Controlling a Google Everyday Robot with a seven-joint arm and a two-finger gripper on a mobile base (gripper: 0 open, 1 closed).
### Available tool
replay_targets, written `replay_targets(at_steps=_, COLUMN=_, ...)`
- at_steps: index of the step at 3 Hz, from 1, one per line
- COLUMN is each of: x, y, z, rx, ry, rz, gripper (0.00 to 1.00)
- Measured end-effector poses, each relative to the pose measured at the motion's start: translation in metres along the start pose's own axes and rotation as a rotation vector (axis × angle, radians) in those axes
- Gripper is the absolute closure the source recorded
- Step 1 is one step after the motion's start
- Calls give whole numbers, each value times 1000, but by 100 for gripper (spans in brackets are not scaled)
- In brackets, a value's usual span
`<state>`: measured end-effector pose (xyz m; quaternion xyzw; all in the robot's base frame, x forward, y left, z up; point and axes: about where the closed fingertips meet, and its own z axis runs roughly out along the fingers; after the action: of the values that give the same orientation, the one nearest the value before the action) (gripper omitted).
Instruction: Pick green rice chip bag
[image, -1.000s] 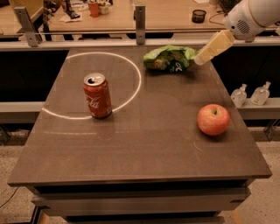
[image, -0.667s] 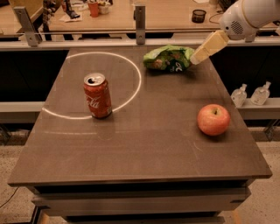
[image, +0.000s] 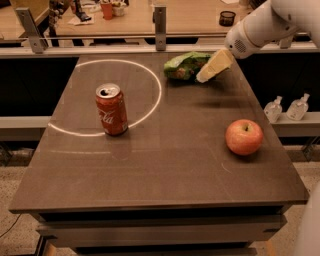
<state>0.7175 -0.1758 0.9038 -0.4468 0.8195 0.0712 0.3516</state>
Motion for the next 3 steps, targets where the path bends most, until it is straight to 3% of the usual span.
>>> replay_targets(at_steps=1, x=4, y=2, z=26, rx=-59, ry=19, rz=6, gripper=0)
replay_targets(at_steps=2, x=10, y=1, z=50, rx=-71, ry=30, rz=-14, gripper=0)
replay_targets(at_steps=3, x=8, y=-1, z=60, rx=-62, ry=24, rz=-49, gripper=16)
